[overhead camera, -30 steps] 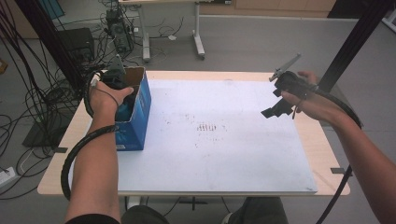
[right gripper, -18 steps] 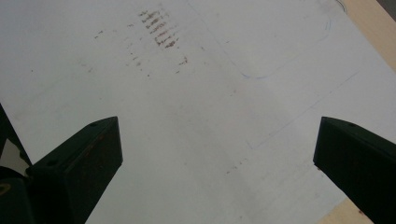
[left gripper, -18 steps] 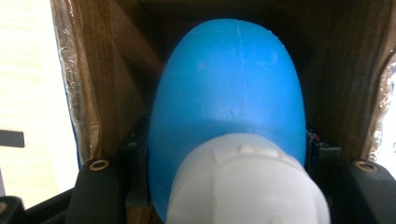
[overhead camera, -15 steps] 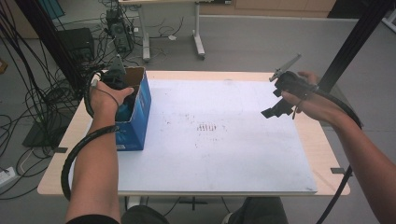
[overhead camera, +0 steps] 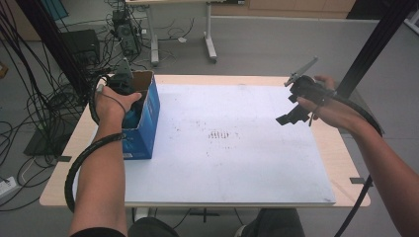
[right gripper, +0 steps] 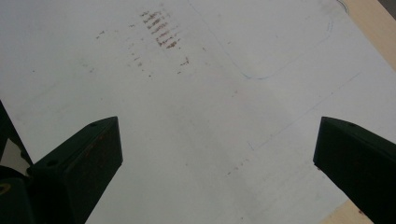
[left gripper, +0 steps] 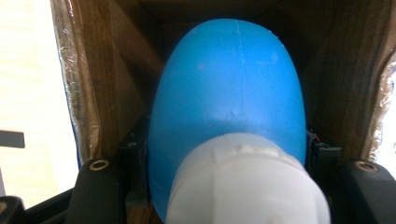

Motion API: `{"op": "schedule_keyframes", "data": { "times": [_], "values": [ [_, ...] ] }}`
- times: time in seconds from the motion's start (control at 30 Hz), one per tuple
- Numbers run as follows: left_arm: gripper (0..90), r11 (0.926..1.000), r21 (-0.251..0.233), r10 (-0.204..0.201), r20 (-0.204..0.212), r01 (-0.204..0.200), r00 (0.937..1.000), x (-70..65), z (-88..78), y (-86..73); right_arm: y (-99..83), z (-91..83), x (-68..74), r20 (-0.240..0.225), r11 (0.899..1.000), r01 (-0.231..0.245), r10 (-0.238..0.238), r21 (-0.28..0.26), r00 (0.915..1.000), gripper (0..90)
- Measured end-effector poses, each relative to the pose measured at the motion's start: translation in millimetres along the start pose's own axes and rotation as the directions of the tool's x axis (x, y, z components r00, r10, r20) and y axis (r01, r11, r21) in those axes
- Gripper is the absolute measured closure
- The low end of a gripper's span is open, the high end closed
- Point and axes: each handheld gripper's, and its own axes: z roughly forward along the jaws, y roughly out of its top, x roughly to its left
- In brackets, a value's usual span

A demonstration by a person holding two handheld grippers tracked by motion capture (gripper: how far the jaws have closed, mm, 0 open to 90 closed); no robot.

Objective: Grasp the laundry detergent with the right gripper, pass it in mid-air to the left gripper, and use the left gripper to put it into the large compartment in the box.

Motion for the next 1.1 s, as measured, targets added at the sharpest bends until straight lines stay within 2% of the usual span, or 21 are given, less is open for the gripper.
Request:
{"op": "schedule_keyframes", "data": {
  "times": [0.77,1.1],
  "values": [
    [35.2,1.0000,0.000,0.001,0.006,-0.001,1.0000,-0.1,0.0,0.0,2.6,1.4,0.3,-0.003,1.000,0.007,-0.007,0.002,1.0000,1.2],
    [32.0,0.9999,-0.017,0.002,0.008,-0.002,1.0000,1.4,-7.8,-2.1,2.9,2.1,1.9,-0.006,1.000,0.011,-0.011,-0.002,0.9999,1.2]
  ]
}}
